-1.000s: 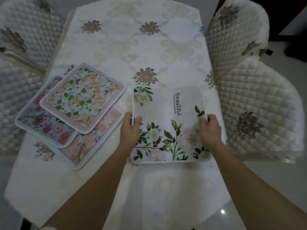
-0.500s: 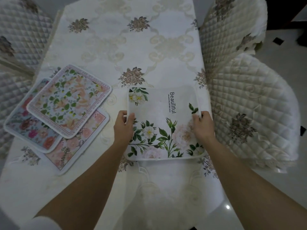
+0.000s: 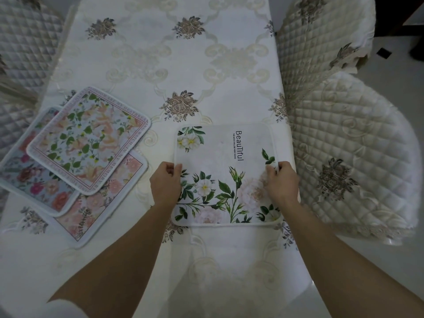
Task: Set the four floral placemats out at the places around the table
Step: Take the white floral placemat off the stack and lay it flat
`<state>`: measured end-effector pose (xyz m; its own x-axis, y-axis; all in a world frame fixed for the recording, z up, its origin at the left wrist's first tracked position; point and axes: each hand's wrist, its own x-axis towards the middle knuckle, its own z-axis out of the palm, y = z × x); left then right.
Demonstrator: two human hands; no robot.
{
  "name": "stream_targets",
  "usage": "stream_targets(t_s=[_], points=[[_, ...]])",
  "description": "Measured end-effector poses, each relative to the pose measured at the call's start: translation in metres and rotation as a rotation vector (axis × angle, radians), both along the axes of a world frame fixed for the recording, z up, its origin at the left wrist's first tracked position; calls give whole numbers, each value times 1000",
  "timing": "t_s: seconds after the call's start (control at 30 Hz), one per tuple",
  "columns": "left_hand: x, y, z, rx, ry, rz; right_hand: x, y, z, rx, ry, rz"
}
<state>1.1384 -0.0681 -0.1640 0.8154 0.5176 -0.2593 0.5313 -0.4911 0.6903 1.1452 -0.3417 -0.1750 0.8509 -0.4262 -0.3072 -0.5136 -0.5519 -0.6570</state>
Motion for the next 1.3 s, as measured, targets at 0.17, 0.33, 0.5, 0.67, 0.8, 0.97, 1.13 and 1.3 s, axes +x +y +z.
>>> stream_targets(t_s=[0.17,0.33,0.5,0.67,0.8,0.97,1.13,1.3], points=[[1,4,-3,166,42,-104,-3,-4,0,-167,-8,24],[7,9,-11,495,19,-312,-5,-1,0,-431,-119,114],[27,-23,-14,628,-115,-596,15,40,-2,-363,-224,418],[46,-56,-28,563,-67,-805,42,83,-18,-392,-178,728],[41,-46,-49,634,-15,-919,36,84,-36,-484,-139,799],[40,-18,-51,682,-35,-914,26,57,-39,-610,-98,798],[34,9,-52,659,-10,-857,24,28,-36,-613,-62,748],[33,13,-52,664,-23,-883,24,9,-35,-608,-36,710]])
